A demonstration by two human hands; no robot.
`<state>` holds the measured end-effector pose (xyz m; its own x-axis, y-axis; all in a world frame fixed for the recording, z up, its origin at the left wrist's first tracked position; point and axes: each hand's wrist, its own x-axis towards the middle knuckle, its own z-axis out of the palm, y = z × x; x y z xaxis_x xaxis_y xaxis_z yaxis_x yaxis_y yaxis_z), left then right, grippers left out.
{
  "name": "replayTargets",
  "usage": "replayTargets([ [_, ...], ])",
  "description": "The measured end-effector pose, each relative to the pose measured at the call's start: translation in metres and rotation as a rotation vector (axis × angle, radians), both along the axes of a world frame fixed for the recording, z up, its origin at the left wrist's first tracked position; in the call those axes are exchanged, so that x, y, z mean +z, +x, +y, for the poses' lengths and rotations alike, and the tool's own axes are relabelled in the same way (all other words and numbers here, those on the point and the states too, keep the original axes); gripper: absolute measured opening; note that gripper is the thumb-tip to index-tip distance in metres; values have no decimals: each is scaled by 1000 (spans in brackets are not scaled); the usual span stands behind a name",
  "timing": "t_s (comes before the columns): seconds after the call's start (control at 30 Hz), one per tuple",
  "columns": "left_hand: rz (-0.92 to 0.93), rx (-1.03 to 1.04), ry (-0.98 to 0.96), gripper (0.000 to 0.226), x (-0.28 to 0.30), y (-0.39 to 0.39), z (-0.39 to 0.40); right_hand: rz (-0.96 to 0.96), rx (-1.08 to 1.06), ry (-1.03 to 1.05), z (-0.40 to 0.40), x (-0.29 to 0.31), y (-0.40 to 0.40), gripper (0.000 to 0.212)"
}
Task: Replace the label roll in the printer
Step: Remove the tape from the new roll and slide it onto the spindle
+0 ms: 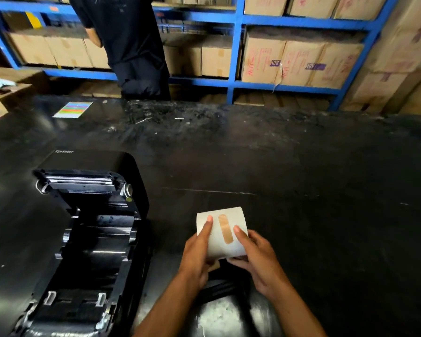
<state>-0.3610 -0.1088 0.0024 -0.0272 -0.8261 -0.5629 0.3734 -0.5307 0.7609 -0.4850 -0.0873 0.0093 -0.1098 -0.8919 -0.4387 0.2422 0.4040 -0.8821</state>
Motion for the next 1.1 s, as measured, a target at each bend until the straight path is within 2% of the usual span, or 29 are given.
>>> replayTargets([
  [0.03,13,4,7,41,3,1,5,44,10,-4,7,-1,1,27],
  [0.1,-2,21,-11,38,3,3,16,335,19,-85,14,-4,-3,32],
  [0.17,-68,22,-76,43,3,0,27,648,-72,-262,18,-5,-11,39],
  [0.2,-107,21,-103,47,4,-2,33,701,-102,-369,21,-3,-12,36],
  [0.27,-147,10,-143,51,5,-5,43,706,-86,-498,26,1,-8,24],
  [0.37,-154,-14,-192,45,11,-11,54,582,-155,-529,40,3,-3,10],
  [0.43,-175,-27,-212,50,16,-14,59,528,-195,-561,48,4,-8,11],
  [0.53,-136,-22,-184,40,21,-20,60,425,-201,-595,64,10,-17,6],
  [0.63,-117,16,-138,41,22,-20,55,360,-270,-557,75,-1,-40,6],
  [0.67,-119,31,-130,41,20,-19,53,428,-269,-509,77,-14,-51,4],
  [0.77,-96,44,-120,35,16,-14,53,721,-125,-256,87,-64,-78,20],
  [0.87,-75,41,-110,31,14,-7,56,865,44,-112,102,-107,-80,31],
  [0.97,-69,45,-97,33,10,2,60,1008,98,-131,106,-120,-77,7],
  [1.03,-83,43,-100,33,9,8,63,1078,134,-120,100,-119,-81,29],
  [1.1,-90,47,-111,27,8,14,65,1129,152,-104,89,-116,-82,36],
])
